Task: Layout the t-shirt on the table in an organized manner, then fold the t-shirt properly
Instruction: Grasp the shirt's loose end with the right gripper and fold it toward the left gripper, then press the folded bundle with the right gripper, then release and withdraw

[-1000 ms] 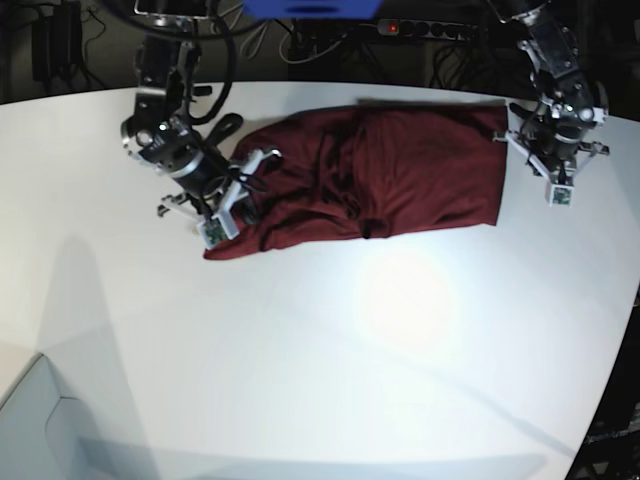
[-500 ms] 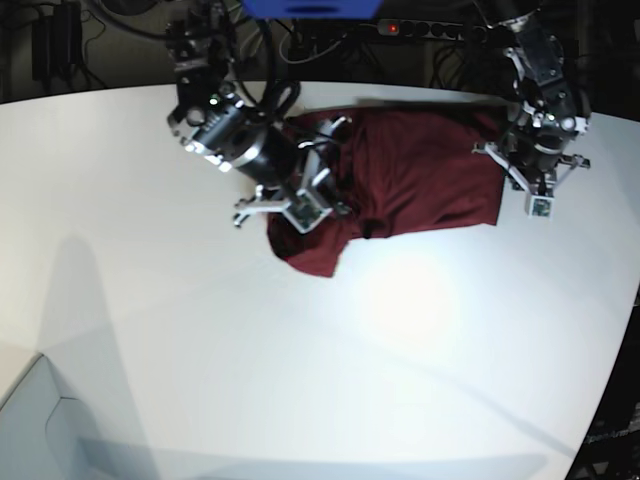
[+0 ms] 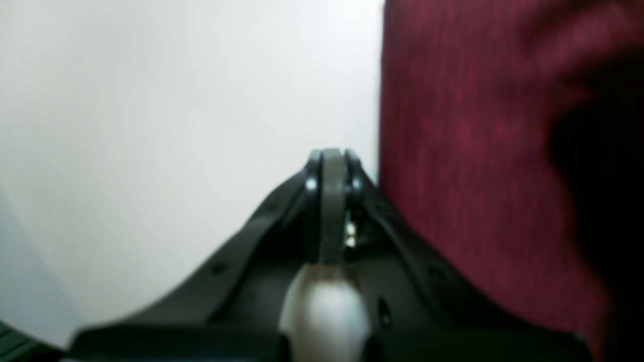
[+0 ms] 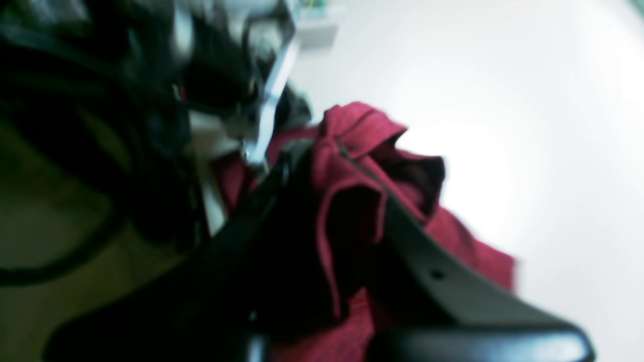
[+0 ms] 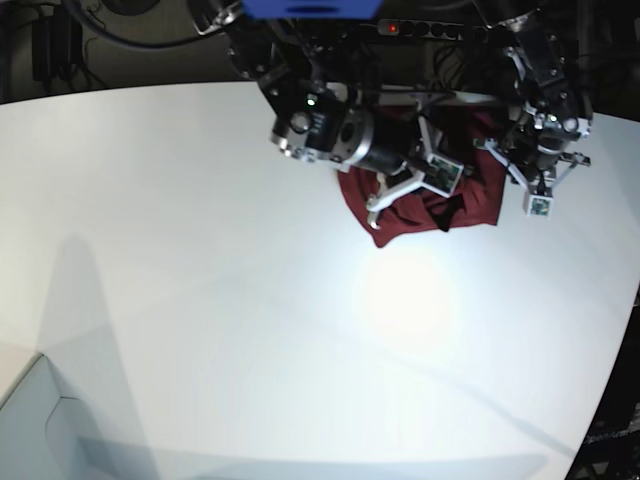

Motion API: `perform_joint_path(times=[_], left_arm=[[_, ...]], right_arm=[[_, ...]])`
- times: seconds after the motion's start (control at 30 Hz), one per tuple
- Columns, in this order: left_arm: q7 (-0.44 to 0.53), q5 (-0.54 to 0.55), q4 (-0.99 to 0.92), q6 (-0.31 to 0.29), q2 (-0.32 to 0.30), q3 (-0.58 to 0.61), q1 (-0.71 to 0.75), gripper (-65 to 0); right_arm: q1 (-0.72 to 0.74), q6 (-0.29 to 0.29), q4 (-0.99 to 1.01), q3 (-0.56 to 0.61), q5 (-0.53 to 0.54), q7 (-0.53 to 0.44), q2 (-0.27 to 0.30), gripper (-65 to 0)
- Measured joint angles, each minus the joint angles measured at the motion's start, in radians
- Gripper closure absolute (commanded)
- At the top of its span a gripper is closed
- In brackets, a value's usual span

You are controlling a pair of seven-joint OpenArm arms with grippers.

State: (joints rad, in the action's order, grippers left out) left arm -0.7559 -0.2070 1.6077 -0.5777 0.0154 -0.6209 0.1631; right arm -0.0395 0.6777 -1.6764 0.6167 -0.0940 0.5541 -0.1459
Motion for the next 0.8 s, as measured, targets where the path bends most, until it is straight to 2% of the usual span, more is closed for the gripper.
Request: perform_joint_path(times=[0.2,0.4,0.5,0.57,0.67,0.8], left_arm=[[-0.015,-0.006,0.035,-0.01,0.024,-0.037,0.022,0.0],[-0.065,-0.017,0.122,-0.011,0.066,-0.093,0.044,0.0],[-0.134,-0.014,0.198,-0.014,0.077,-0.129,0.045,0.0],[-0.176,-0.019,0.24,-0.014,0.076,-0.131,0.045,0.0],[-0.198,0.033,0.269,-0.015,0.076,-0.13,0.05,0.0],[-0.235,0.051,0.27,-0.017,0.07,-0.131,0.053,0.0]], right_arm=[[0.042,-0.002,0.122,0.01,-0.003,-0.118,0.004,0.0],[0.044,-0.002,0.136,0.011,-0.003,-0.13,0.004,0.0],[0.057,-0.001,0.137,0.011,-0.003,-0.13,0.005,0.0],[0.086,-0.001,0.153,0.011,0.035,-0.128,0.005,0.0],[0.154,-0.001,0.182,0.013,0.137,-0.134,0.003,0.0],[0.222,-0.002,0.246,0.013,0.183,-0.135,0.002,0.0]])
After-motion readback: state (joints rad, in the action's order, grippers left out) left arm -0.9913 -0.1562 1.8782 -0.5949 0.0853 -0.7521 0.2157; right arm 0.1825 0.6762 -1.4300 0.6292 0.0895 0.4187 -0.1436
